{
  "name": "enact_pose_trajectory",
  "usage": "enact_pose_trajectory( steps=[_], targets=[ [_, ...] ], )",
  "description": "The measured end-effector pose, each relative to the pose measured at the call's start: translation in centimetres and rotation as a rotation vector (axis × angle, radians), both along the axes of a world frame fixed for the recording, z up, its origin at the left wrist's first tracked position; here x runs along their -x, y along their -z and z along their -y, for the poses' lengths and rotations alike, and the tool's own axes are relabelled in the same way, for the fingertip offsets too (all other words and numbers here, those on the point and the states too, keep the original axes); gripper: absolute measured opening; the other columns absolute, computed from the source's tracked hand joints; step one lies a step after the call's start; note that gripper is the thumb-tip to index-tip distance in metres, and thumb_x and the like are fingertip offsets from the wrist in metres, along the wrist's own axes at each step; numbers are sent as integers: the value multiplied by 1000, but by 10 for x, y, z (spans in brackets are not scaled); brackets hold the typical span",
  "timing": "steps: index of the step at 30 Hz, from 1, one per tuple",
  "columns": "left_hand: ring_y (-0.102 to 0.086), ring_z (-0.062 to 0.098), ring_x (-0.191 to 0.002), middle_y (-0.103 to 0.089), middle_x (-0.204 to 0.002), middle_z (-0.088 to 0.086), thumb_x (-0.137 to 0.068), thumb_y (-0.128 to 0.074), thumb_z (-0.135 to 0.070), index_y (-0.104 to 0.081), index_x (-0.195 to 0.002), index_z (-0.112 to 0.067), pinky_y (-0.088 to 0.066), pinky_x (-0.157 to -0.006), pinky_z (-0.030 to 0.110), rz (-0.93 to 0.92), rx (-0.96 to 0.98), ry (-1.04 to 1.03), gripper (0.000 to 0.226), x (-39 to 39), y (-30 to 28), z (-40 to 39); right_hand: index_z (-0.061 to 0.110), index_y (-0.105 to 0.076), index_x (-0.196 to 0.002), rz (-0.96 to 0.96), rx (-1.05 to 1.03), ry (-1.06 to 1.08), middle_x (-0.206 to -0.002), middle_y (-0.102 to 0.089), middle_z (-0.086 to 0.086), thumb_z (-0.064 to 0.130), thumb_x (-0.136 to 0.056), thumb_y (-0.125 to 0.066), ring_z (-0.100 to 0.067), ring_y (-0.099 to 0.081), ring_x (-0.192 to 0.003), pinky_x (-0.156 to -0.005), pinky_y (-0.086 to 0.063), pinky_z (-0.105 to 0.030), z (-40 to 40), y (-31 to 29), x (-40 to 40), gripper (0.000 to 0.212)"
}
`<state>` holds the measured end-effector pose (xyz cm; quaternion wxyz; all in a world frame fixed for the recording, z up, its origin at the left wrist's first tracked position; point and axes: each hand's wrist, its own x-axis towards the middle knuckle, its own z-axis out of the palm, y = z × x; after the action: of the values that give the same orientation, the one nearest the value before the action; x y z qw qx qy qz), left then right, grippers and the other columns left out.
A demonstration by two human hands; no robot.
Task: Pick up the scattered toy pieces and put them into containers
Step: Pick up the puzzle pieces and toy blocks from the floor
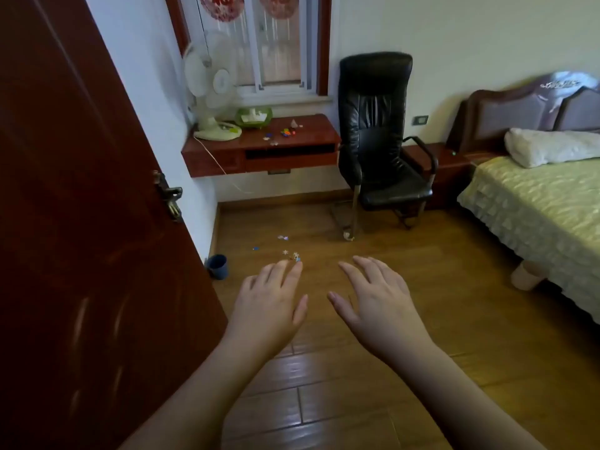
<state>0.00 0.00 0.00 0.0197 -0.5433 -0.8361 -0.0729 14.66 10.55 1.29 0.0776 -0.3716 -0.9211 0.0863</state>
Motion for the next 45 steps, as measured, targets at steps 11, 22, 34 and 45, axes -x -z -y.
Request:
enact_pose_trajectory(
  steps=[11, 22, 34, 45],
  targets=[
    [-30, 13, -139, -32, -153, -4, -95, -34, -56, -23, -150, -29, -29, -109, 35, 35, 35, -104, 63, 6, 38, -56, 28, -28, -149, -21, 98, -122, -153, -34, 1, 59, -95, -36, -18, -31, -140, -112, -28, -36, -79, 41, 30, 63],
    [-29, 11, -139, -31, -153, -6, -95, -32, -56, -21, -150, -30, -29, -110, 36, 130, 80, -98, 62, 93, 83, -87, 25, -29, -149, 86, 133, -160, -150, -38, 1, 58, -95, -38, -18, -36, -137, -110, -31, -37, -132, 84, 107, 64],
    [-32, 15, -137, -33, -152, -3, -96, -30, -56, -24, -149, -26, -32, -107, 39, 191, 138, -58, 62, 178, 118, -148, 25, -29, -149, 163, 210, -192, -149, -38, 1, 57, -95, -38, -19, -36, -136, -110, -31, -37, -185, 117, 183, 64],
    [-29, 16, -141, -31, -154, -2, -94, -38, -55, -25, -148, -30, -28, -113, 43, 269, 232, -226, 61, 205, 152, -250, 23, -36, -146, 180, 203, -367, -148, -40, -1, 55, -94, -44, -20, -30, -139, -113, -23, -37, -307, 148, 235, 61]
  ],
)
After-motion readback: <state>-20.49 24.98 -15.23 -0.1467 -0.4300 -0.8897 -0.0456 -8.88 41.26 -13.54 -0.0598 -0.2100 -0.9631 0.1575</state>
